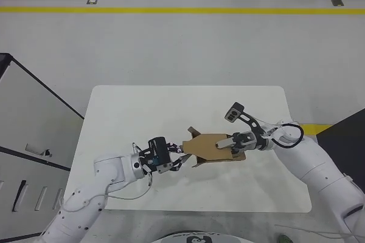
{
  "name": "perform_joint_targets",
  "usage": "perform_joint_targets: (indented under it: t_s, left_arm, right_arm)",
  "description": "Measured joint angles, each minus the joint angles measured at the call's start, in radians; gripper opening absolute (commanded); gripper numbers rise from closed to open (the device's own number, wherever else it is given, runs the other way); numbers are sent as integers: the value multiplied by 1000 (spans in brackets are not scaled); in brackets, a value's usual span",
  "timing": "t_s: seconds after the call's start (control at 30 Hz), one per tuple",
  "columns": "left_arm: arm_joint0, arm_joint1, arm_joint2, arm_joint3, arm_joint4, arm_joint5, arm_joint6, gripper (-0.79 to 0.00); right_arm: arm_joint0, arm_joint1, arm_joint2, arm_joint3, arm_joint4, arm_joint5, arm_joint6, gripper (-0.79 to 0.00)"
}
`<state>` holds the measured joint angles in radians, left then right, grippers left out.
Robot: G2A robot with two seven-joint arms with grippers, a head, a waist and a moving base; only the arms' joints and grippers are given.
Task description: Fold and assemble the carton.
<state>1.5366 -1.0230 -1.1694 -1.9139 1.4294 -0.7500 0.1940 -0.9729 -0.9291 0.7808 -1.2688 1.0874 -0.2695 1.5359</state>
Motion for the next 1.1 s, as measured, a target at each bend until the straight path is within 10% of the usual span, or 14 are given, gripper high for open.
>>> perform_joint_targets:
  t_s: [1.1]
  left_arm:
    - [-20, 2, 53, -21, 58, 4, -17, -785]
  right_arm:
    - [8, -5, -24, -10, -30, 17, 0, -785]
